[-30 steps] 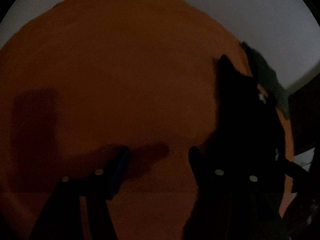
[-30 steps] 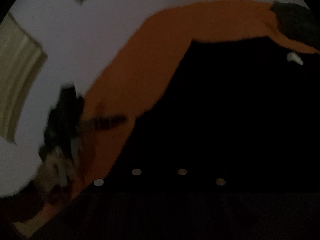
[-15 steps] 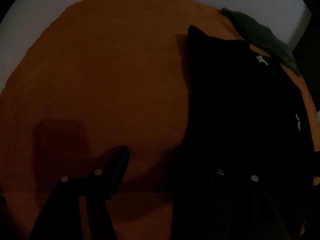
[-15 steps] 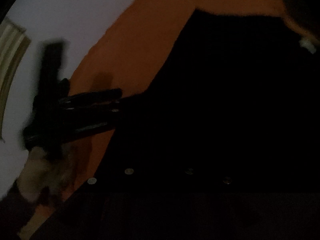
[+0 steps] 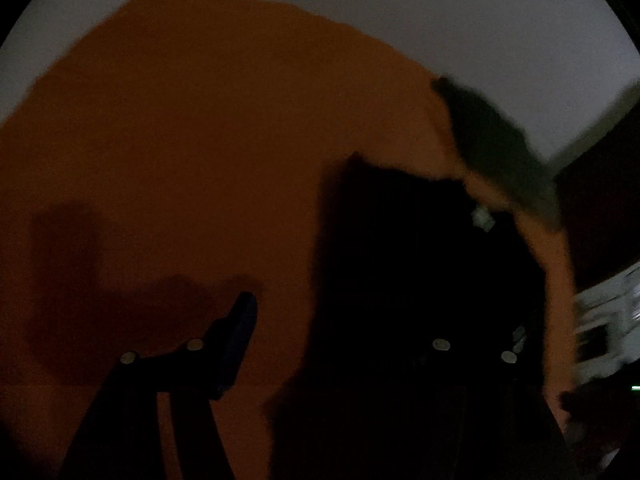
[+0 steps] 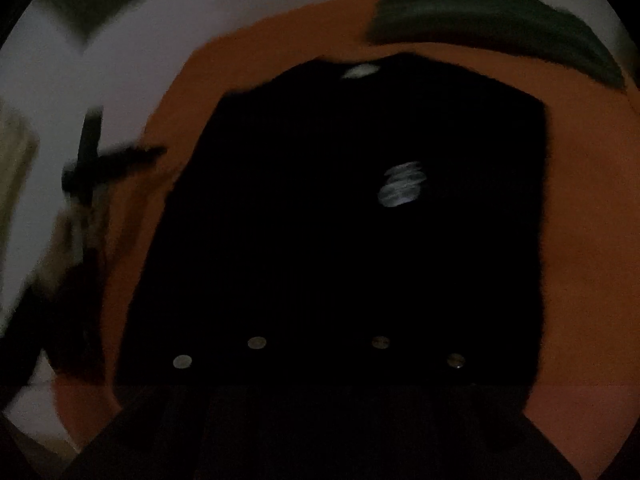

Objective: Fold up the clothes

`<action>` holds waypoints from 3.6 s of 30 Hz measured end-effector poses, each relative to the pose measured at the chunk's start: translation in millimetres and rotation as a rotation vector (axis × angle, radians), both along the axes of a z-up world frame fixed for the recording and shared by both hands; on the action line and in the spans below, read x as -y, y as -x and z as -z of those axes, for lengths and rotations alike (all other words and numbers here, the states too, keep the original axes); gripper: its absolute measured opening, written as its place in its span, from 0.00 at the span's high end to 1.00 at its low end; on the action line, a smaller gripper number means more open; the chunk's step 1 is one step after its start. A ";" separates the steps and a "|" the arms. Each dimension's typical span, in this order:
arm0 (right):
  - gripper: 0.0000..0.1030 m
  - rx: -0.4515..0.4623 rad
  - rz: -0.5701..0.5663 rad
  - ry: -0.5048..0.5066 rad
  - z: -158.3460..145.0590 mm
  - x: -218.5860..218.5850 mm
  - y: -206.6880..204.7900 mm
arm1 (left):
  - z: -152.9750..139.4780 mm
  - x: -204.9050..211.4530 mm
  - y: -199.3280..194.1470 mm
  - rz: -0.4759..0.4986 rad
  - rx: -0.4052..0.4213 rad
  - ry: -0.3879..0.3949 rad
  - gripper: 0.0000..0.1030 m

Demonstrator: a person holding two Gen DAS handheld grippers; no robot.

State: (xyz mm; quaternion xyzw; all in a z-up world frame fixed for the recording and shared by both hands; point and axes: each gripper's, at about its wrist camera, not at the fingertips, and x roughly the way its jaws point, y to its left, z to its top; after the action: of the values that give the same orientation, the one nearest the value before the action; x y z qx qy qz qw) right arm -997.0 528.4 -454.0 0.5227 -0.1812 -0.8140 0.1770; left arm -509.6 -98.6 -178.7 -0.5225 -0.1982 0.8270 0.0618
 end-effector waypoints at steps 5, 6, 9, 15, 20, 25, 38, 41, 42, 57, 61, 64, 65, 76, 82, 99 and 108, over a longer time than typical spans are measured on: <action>0.70 -0.019 0.140 0.048 15.0 -67.3 31.6 | 17.3 -7.3 56.9 -0.059 0.064 -0.090 0.37; 0.70 -0.019 0.152 0.043 18.8 -74.8 40.0 | 22.4 -11.2 65.2 -0.064 0.076 -0.066 0.37; 0.70 -0.021 0.191 0.029 30.4 -97.1 65.3 | 36.3 -31.5 84.9 -0.040 0.101 0.014 0.37; 0.70 -0.025 0.268 0.001 53.4 -141.8 116.0 | 42.2 -70.2 94.2 0.043 0.086 0.180 0.37; 0.70 -0.030 0.315 0.011 69.2 -167.1 137.1 | 42.0 -56.6 107.9 -0.069 0.111 0.338 0.35; 0.70 -0.040 0.338 0.072 79.6 -174.2 125.7 | 23.1 -2.7 102.2 -0.257 0.063 0.186 0.35; 0.70 -0.059 0.350 0.124 71.1 -181.7 139.1 | 47.3 -22.8 99.4 -0.096 0.071 -0.021 0.35; 0.70 -0.057 0.367 0.108 70.4 -181.3 145.2 | 43.5 -23.6 100.4 -0.128 0.054 0.054 0.44; 0.70 -0.056 0.373 0.097 70.3 -181.1 146.2 | 42.3 -28.5 98.4 -0.144 0.041 0.079 0.50; 0.96 -0.015 0.411 -0.041 72.8 -169.6 165.4 | 45.4 -72.5 117.9 -0.227 0.038 0.210 0.94; 0.84 0.014 0.451 0.014 63.6 -174.7 164.4 | 41.0 -59.9 110.6 -0.243 0.054 0.120 0.92; 0.79 -0.021 0.458 0.031 42.9 -176.4 152.2 | 23.0 -58.1 93.5 -0.203 0.043 0.089 0.74; 0.78 -0.053 0.442 0.009 31.0 -174.0 144.3 | 17.0 -57.5 87.8 -0.189 0.039 0.079 0.71; 0.78 -0.255 0.291 -0.129 -55.7 -129.6 47.2 | -47.6 -75.3 -10.6 0.025 -0.053 0.175 0.44; 0.78 -0.134 0.394 0.057 -64.4 -131.5 -2.2 | -85.0 -92.6 -98.5 0.029 -0.099 0.236 0.38; 0.72 0.089 0.077 -0.094 -3.6 24.5 -246.6 | 7.7 -127.9 -349.3 0.365 0.217 0.332 0.37; 0.72 0.147 0.034 -0.100 51.8 83.7 -314.0 | 61.9 -115.4 -398.2 0.342 0.225 0.430 0.36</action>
State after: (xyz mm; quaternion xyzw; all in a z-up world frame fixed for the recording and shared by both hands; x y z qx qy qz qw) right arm -683.0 444.7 -505.8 0.5863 -0.1615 -0.7843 0.1231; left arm -111.4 16.8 -240.6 -0.6376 0.0665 0.7647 0.0658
